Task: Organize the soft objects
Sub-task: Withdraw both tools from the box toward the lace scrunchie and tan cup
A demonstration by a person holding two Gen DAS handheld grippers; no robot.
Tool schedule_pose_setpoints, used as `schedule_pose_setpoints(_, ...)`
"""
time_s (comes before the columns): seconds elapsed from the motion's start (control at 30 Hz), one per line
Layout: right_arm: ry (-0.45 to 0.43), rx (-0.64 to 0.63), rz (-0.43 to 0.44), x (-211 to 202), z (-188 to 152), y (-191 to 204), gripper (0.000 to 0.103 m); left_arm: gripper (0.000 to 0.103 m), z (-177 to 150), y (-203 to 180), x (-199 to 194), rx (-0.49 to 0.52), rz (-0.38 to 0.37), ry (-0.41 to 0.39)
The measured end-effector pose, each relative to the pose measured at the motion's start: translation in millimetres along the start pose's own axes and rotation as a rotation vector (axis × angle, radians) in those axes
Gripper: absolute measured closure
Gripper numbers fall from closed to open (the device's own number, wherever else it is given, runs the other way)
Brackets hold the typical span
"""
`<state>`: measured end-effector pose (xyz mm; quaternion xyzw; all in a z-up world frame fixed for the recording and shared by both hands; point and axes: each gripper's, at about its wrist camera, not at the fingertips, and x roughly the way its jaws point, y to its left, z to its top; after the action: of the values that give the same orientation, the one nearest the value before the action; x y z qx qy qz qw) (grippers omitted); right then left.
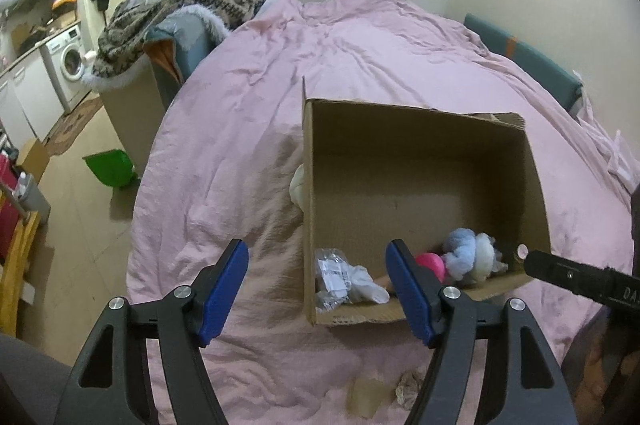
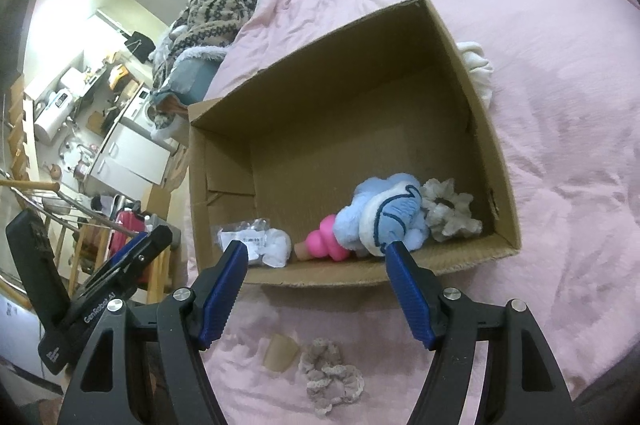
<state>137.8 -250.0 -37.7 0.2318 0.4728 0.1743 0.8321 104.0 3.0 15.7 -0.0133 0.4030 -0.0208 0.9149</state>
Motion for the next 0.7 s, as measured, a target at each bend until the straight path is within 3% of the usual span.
schedule_pose_setpoints(0.23, 0.027, -0.012, -0.03, -8.4, -12.4, 0.3, 0.027, 0.034, -9.4, 3.0, -24.7, -0.01, -0.008, -0.029)
schedule_pose_setpoints(0.5, 0.073, -0.039, -0.048, -13.3, -31.7, 4.8, 0.027, 0.034, -25.3, 6.1, -30.1, -0.035, -0.024, 0.035)
schedule_pose_setpoints(0.7, 0.121, -0.041, -0.07, -8.0, -45.5, 6.4, 0.027, 0.034, -43.2, 0.1, -23.3, -0.017, -0.015, 0.128)
